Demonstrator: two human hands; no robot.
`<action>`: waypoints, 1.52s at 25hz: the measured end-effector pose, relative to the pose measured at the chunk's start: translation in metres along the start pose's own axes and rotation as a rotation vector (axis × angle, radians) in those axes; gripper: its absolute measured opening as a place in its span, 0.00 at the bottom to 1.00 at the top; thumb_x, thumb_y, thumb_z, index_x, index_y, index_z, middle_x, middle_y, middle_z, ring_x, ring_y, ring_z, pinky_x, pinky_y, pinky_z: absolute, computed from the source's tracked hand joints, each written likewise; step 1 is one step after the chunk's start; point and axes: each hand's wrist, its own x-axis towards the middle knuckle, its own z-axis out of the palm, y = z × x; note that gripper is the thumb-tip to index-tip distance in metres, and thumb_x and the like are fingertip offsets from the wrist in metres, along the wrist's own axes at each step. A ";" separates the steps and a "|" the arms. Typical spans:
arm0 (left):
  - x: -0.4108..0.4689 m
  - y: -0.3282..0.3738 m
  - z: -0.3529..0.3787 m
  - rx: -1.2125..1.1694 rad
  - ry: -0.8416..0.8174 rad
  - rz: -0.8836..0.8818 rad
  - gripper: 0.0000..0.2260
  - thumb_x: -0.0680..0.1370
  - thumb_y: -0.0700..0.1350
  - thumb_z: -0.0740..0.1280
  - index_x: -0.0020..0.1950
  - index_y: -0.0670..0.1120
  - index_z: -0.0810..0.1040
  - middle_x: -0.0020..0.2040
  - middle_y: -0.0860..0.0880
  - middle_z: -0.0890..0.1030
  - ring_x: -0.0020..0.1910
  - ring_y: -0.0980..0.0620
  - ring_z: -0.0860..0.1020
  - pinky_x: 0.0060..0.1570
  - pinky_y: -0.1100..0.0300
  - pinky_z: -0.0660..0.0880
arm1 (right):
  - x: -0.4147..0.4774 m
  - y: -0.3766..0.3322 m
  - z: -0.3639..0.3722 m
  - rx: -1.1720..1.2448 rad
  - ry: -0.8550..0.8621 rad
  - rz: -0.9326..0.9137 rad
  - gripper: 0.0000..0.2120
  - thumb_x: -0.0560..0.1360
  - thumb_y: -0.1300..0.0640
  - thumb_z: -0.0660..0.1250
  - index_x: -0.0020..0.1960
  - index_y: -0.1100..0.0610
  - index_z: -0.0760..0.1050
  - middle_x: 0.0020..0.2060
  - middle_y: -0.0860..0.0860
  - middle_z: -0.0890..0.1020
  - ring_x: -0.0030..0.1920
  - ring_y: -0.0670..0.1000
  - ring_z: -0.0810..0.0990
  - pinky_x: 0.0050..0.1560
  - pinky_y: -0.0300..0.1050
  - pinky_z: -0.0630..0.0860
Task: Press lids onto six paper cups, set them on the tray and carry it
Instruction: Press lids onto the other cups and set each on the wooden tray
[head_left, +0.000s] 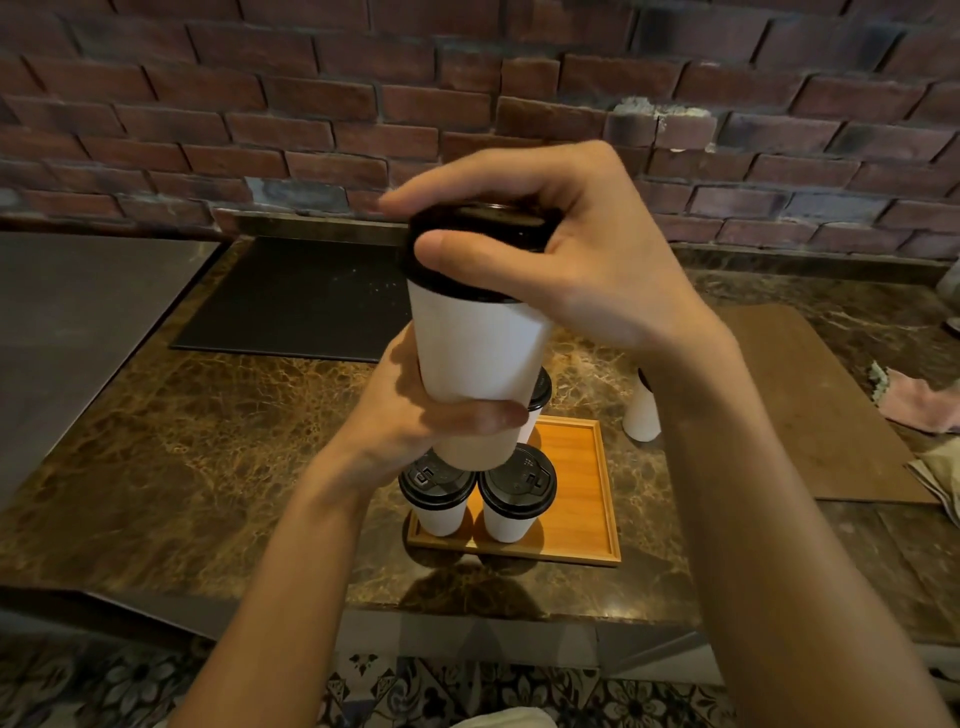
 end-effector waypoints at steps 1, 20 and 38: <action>-0.001 0.000 0.001 0.013 -0.005 0.018 0.29 0.61 0.41 0.77 0.59 0.57 0.75 0.53 0.54 0.82 0.52 0.54 0.81 0.45 0.65 0.78 | -0.006 0.001 0.002 0.030 0.057 0.009 0.18 0.76 0.58 0.70 0.65 0.60 0.76 0.60 0.52 0.81 0.62 0.44 0.79 0.61 0.38 0.74; 0.013 -0.002 0.023 0.094 0.225 -0.090 0.16 0.69 0.48 0.68 0.55 0.56 0.72 0.50 0.55 0.80 0.49 0.64 0.80 0.43 0.70 0.76 | -0.056 0.021 0.060 -0.037 0.362 0.699 0.43 0.60 0.28 0.71 0.67 0.50 0.66 0.50 0.39 0.75 0.53 0.42 0.77 0.51 0.44 0.81; 0.016 0.003 0.008 0.126 0.062 -0.160 0.25 0.67 0.51 0.74 0.60 0.61 0.69 0.52 0.60 0.80 0.53 0.61 0.79 0.45 0.66 0.78 | -0.046 0.035 0.030 0.123 0.346 0.682 0.32 0.66 0.38 0.76 0.65 0.48 0.72 0.53 0.42 0.79 0.53 0.42 0.80 0.49 0.43 0.83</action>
